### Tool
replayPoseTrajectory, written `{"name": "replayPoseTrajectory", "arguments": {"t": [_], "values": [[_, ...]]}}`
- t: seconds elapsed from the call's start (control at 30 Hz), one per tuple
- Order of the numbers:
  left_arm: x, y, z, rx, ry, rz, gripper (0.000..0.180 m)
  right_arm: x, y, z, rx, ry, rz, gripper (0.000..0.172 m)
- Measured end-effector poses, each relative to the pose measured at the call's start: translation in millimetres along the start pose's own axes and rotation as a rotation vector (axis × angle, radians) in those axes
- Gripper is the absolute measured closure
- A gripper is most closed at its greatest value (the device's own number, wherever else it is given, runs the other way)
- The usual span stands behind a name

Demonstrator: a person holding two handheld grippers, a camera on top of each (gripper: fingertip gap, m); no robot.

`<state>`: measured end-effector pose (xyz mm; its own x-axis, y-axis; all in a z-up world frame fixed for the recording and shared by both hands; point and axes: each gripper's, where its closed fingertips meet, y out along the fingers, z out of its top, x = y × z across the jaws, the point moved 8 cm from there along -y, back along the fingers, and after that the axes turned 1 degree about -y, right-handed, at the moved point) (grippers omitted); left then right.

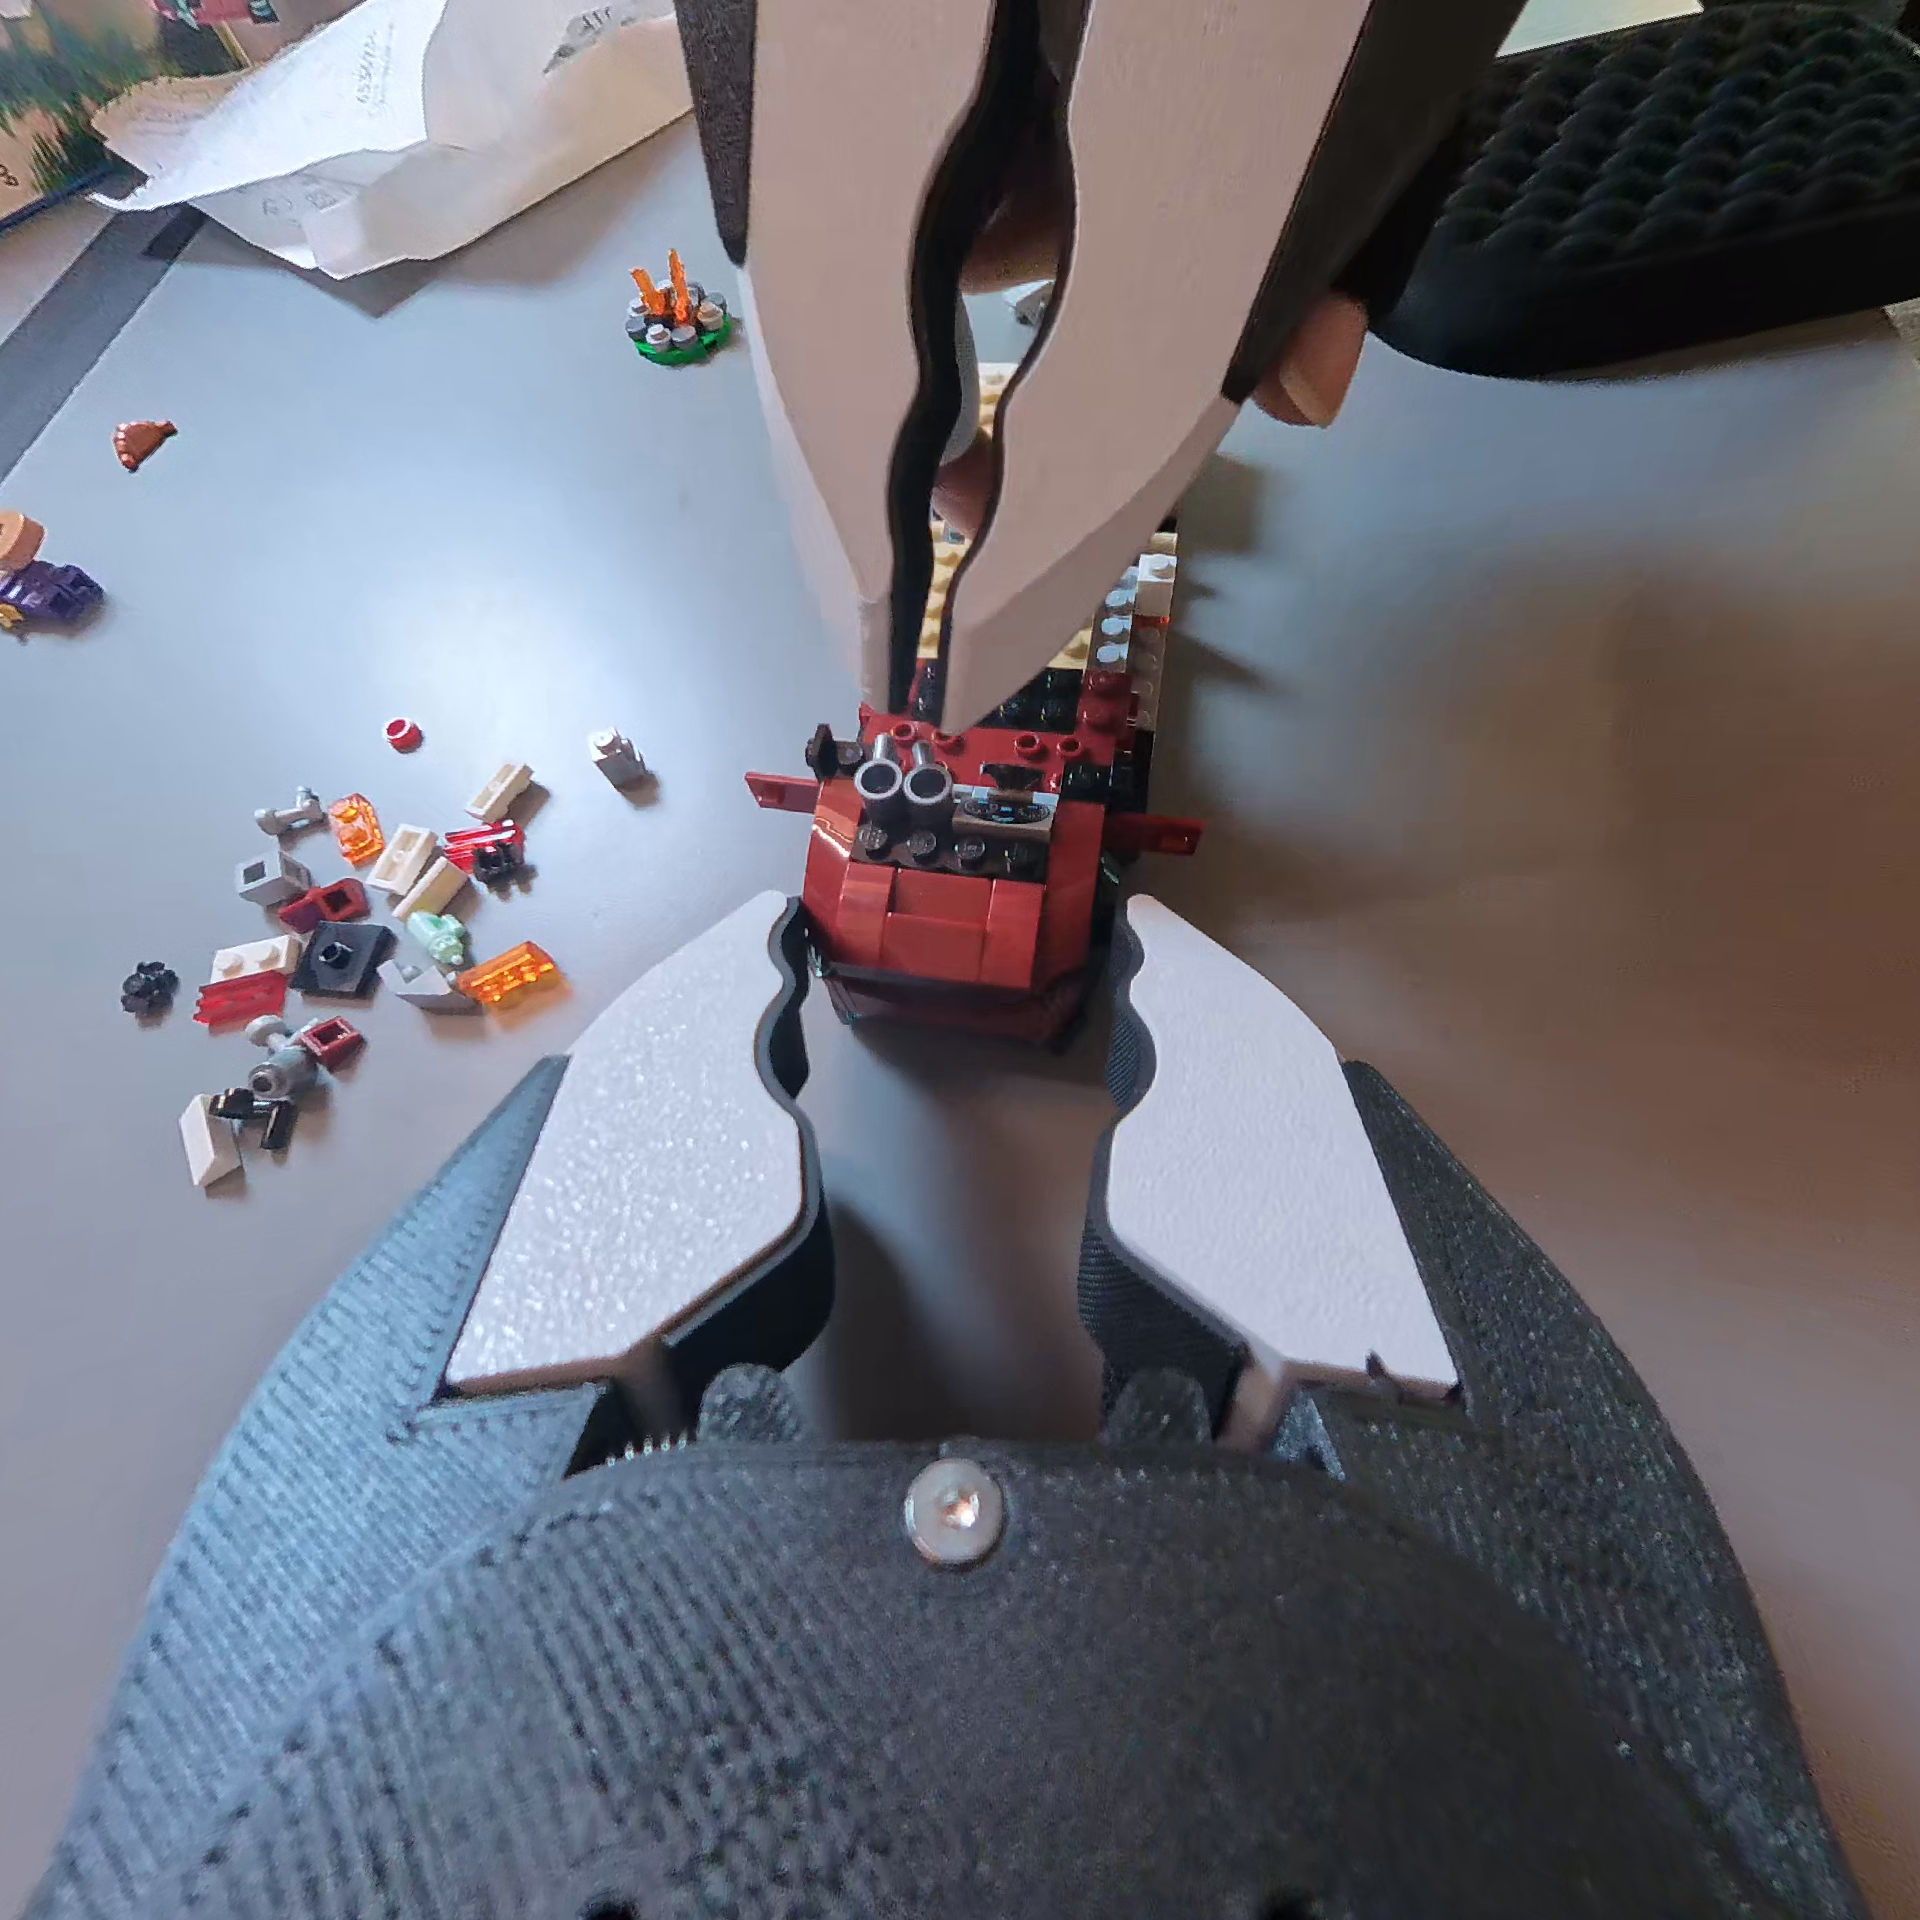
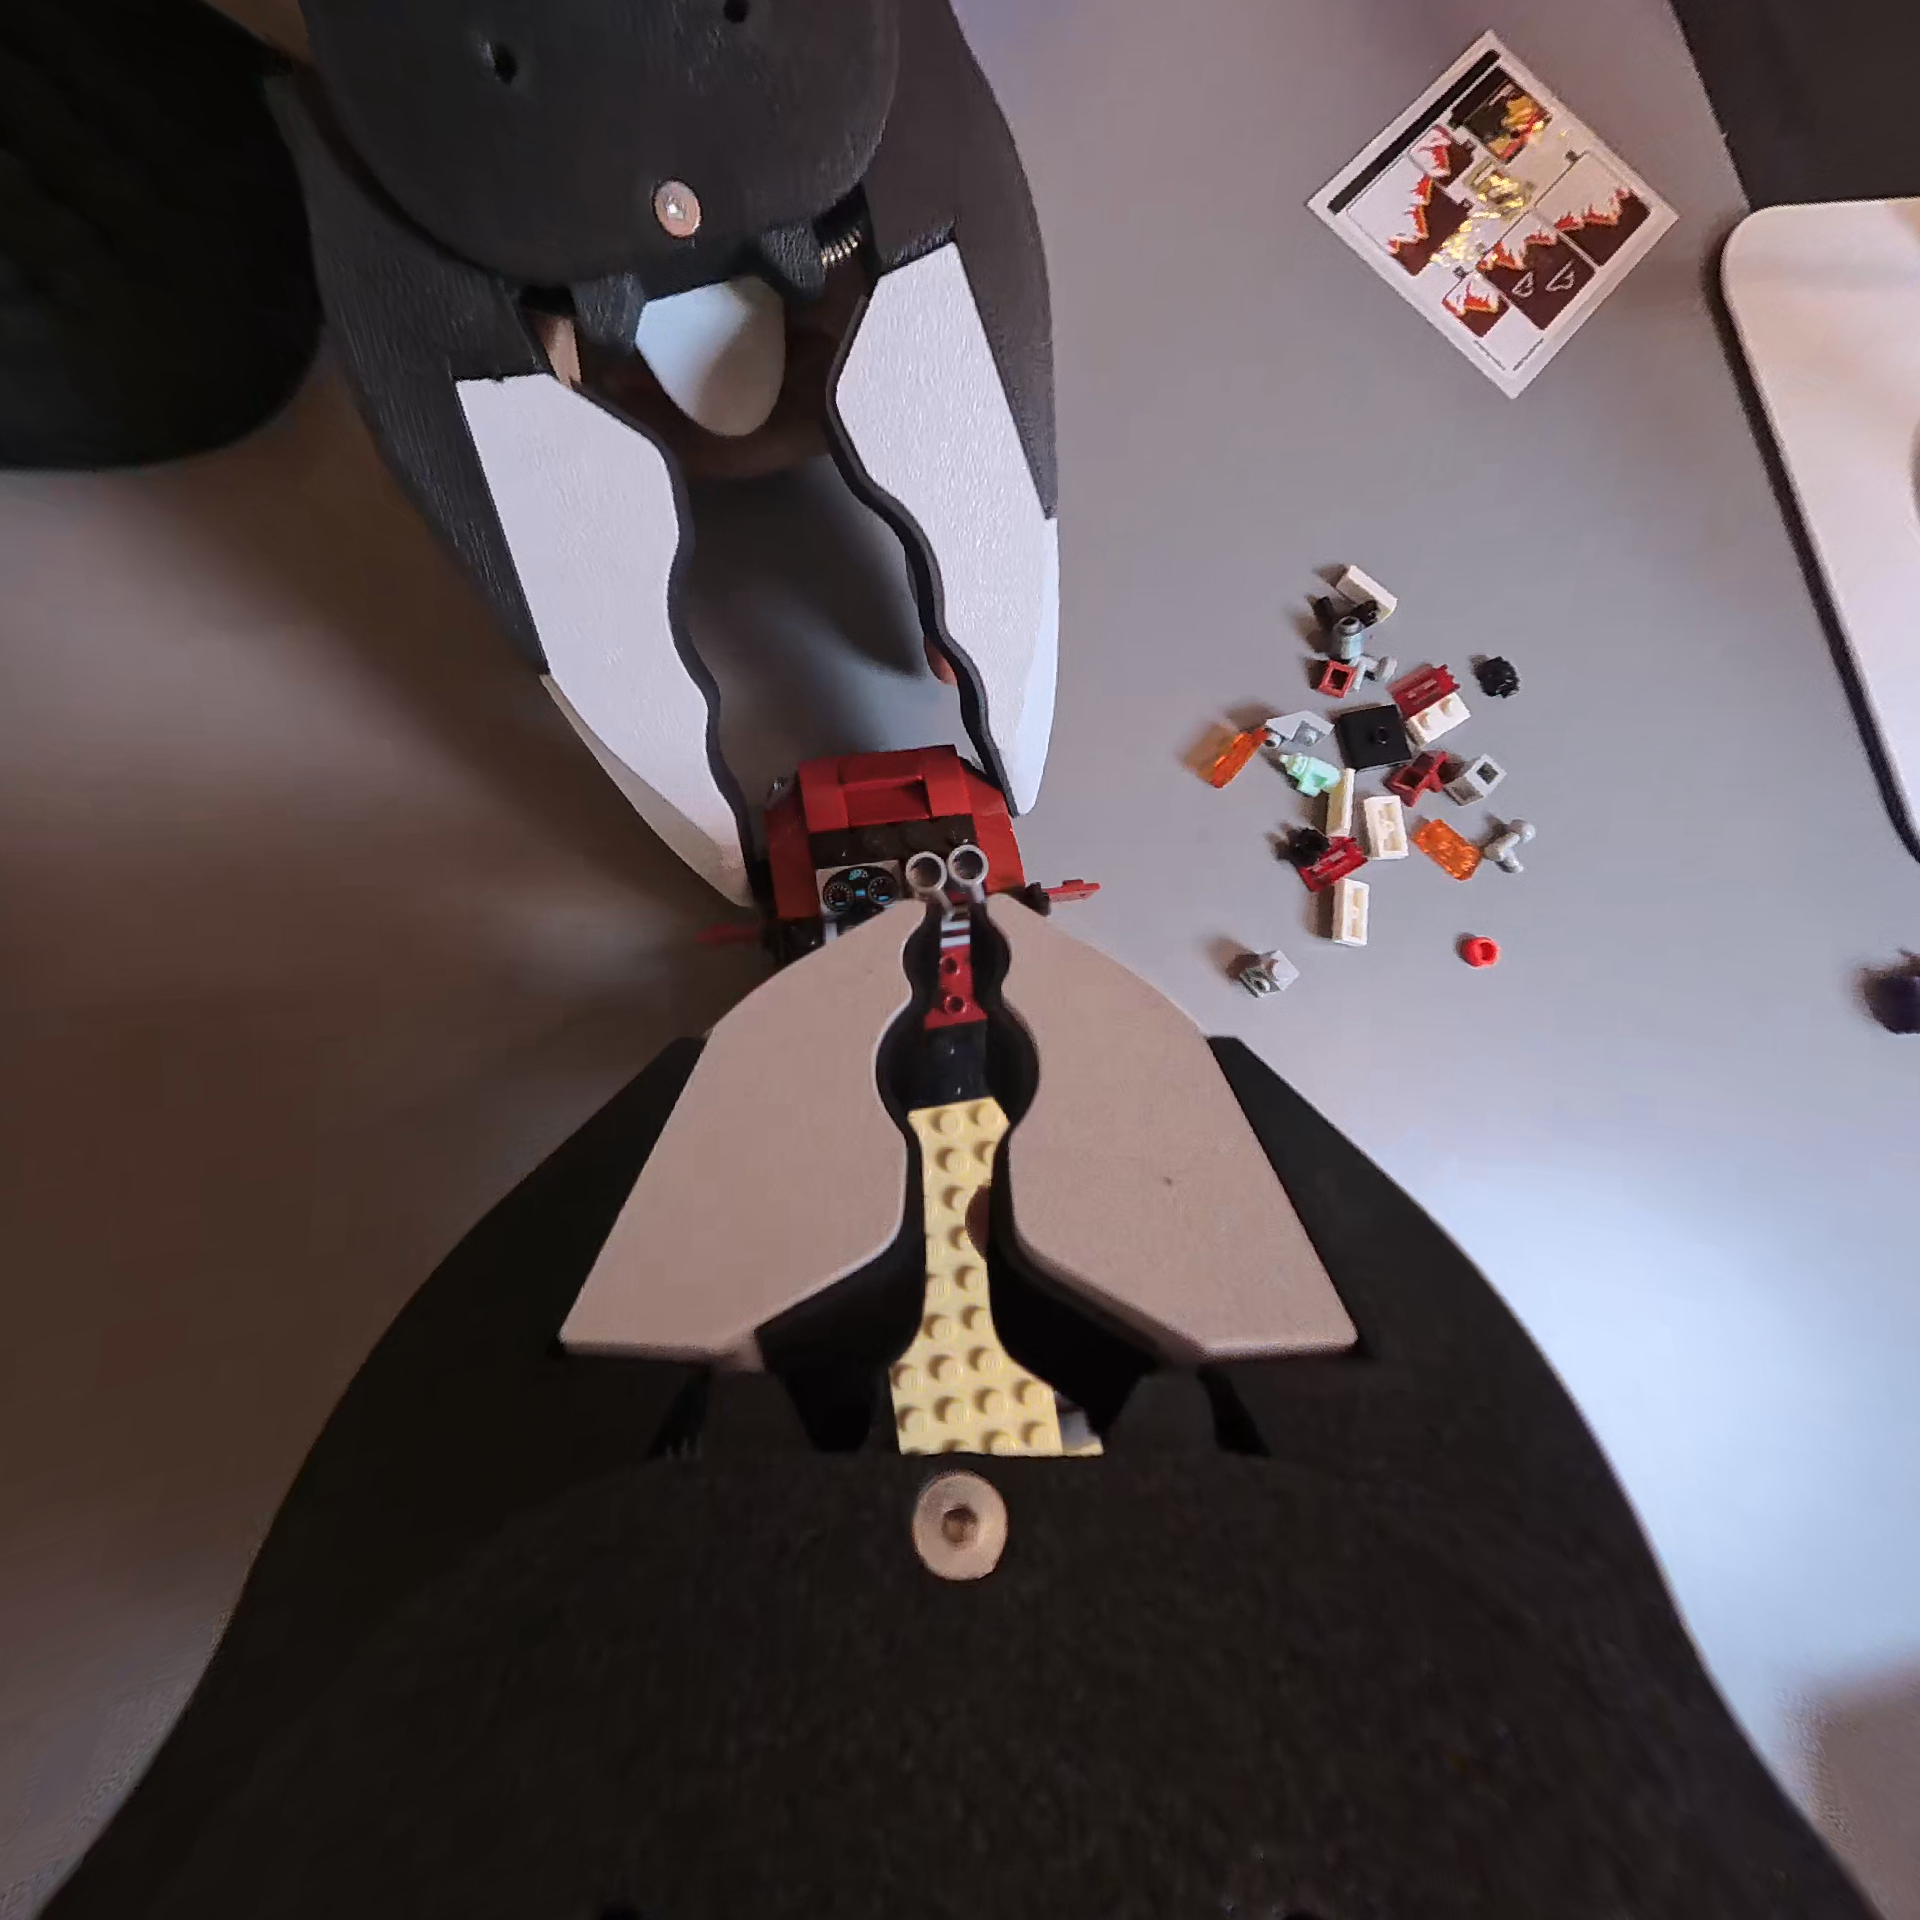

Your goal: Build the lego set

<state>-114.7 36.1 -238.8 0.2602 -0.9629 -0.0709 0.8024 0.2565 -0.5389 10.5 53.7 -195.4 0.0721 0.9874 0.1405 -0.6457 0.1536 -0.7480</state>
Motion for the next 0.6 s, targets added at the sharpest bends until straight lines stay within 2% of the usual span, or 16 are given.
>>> {"name": "replayPoseTrajectory", "arguments": {"t": [0.17, 0.6], "values": [[0.2, -0.3, -0.2, 0.0, 0.0, 0.0, 0.125, -3.9, 5.2, -4.3, -0.022, -0.058, -0.003, 0.166], [0.8, -0.7, -0.4, 0.0, 0.001, -0.004, 0.124, -3.1, 5.6, -9.1, 0.054, -0.087, -0.001, 0.17]]}}
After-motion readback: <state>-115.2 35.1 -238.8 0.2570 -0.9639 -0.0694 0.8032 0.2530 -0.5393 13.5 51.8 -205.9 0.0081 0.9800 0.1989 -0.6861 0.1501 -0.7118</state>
